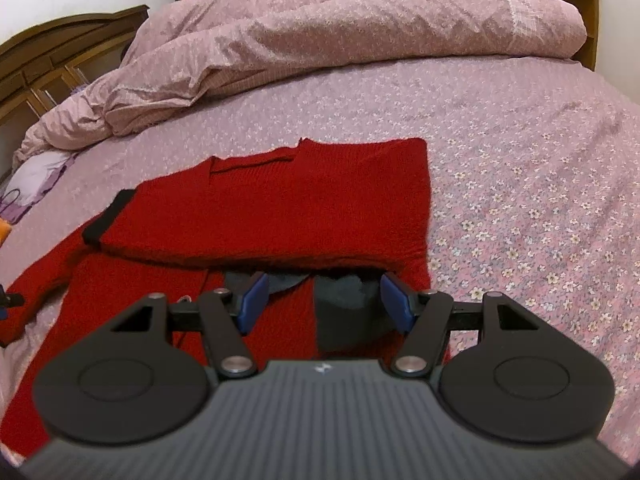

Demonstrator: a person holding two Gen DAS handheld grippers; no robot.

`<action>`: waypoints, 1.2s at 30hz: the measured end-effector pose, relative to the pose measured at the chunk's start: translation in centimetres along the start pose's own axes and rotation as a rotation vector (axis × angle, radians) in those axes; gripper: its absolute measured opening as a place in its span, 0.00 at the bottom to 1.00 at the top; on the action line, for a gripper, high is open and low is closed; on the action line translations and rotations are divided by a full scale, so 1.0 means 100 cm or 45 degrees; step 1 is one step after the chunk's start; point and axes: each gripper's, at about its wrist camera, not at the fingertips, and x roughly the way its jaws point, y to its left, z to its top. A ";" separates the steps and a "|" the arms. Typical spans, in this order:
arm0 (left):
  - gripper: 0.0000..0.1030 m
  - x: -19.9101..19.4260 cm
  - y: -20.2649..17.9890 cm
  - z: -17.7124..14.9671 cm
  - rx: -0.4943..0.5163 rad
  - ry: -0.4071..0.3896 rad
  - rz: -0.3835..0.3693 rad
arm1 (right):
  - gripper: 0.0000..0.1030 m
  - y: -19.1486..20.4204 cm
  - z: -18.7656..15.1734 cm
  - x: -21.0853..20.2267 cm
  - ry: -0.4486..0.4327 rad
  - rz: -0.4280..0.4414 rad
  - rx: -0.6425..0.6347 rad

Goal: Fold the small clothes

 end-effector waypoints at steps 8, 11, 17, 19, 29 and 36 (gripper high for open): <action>0.67 0.020 0.034 -0.007 -0.257 0.024 0.021 | 0.62 0.019 -0.002 0.006 0.034 0.003 -0.057; 0.68 0.028 0.053 -0.009 -0.424 0.027 -0.057 | 0.62 0.025 -0.003 0.007 0.045 0.002 -0.070; 0.71 0.044 0.078 -0.014 -0.681 0.027 -0.198 | 0.62 0.033 -0.005 0.008 0.065 -0.015 -0.095; 0.71 0.046 0.080 -0.012 -0.704 0.008 -0.194 | 0.62 0.034 -0.005 0.008 0.067 -0.015 -0.096; 0.71 0.048 0.082 -0.011 -0.731 -0.100 -0.156 | 0.62 0.034 -0.005 0.007 0.068 -0.012 -0.100; 0.72 0.047 0.070 -0.032 -0.768 0.048 -0.329 | 0.62 0.033 -0.008 0.011 0.081 -0.010 -0.075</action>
